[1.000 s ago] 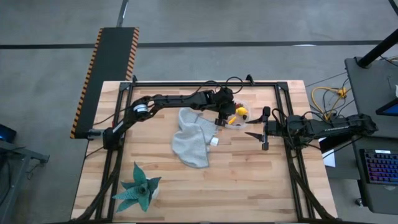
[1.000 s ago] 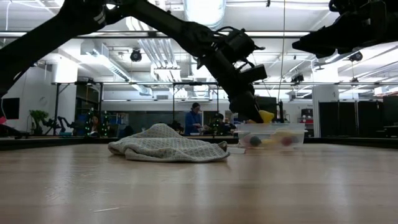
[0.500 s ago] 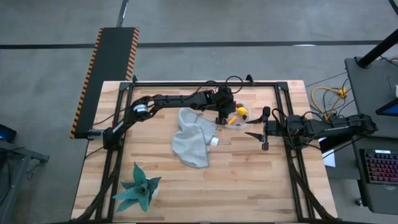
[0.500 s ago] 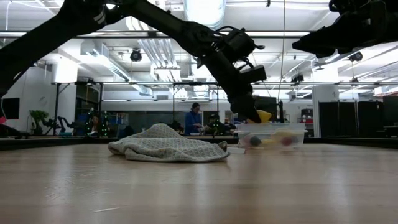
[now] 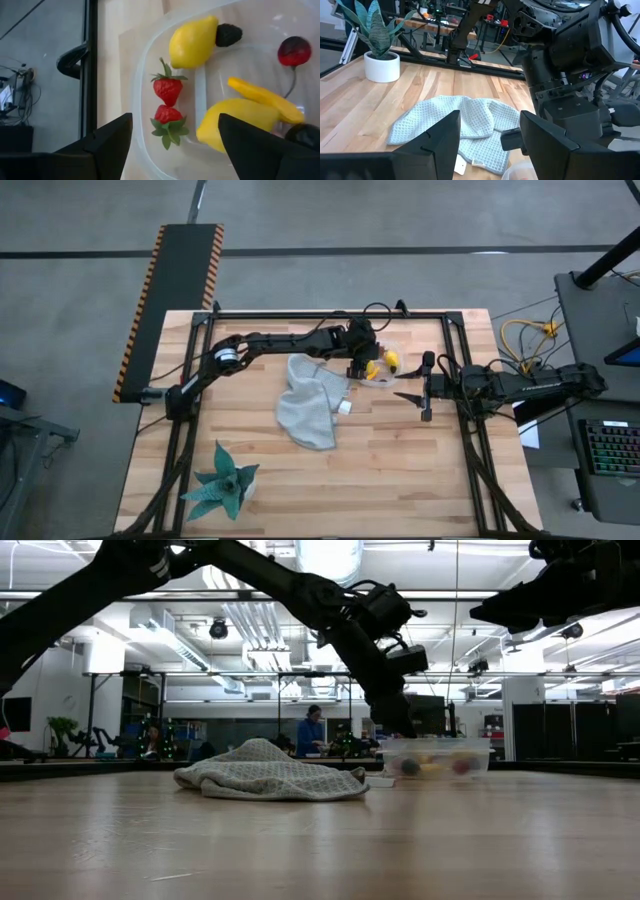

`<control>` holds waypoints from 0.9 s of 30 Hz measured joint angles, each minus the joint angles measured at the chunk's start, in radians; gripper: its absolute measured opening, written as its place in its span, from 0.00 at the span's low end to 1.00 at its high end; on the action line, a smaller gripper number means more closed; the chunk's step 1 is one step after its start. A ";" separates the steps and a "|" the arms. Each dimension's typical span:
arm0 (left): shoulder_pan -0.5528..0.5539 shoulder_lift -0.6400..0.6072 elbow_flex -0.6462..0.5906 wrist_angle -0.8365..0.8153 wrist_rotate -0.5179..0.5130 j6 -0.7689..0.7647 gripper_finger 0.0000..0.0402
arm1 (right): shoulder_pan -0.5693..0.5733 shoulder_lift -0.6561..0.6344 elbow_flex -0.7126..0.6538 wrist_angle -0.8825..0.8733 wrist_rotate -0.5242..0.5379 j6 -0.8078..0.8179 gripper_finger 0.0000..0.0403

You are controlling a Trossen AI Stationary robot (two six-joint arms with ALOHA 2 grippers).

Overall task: Pick and placing Produce into tupperware
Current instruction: Return to Home Position

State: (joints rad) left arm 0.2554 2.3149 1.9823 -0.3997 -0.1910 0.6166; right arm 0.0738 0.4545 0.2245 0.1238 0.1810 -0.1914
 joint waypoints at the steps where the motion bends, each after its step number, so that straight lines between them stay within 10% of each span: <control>1: -0.003 -0.004 0.000 -0.001 -0.003 0.000 0.69 | 0.000 0.000 0.000 0.000 0.000 -0.001 0.49; 11: -0.035 -0.100 -0.004 -0.130 0.007 -0.114 0.60 | 0.000 0.000 0.000 0.000 0.003 -0.003 0.49; 27: -0.266 -0.565 -0.194 -0.190 0.314 -0.273 0.02 | 0.000 0.000 0.000 0.012 0.003 -0.002 0.49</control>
State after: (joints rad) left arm -0.0109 1.7501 1.7884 -0.5897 0.1234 0.3439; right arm 0.0734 0.4541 0.2245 0.1355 0.1841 -0.1932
